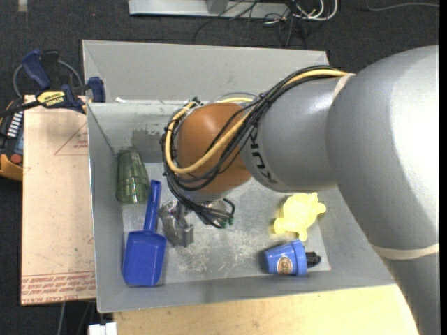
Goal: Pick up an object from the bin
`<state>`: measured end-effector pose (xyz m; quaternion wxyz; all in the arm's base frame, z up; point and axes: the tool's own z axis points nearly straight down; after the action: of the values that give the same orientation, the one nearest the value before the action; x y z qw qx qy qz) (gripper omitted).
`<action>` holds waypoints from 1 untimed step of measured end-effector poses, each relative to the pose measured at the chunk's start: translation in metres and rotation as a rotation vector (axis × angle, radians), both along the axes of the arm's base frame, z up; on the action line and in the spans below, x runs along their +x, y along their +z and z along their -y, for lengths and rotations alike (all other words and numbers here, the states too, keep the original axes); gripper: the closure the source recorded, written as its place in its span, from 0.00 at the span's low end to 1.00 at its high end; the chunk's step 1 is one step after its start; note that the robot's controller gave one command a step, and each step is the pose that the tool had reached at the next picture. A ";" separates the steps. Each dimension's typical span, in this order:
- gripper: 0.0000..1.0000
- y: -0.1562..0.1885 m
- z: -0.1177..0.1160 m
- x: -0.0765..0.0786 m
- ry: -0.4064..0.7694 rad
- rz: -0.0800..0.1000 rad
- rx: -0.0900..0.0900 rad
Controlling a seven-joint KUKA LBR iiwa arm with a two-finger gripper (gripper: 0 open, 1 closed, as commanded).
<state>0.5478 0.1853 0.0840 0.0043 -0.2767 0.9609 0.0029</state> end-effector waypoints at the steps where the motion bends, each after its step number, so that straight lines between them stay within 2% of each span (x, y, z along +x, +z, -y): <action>1: 1.00 -0.015 -0.037 -0.045 0.083 -0.006 0.000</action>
Offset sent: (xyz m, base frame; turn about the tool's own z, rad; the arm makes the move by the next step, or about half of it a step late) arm -0.0013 0.0459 -0.0096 -0.3276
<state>0.5033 0.2224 0.0692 0.0012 -0.3164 0.9486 0.0041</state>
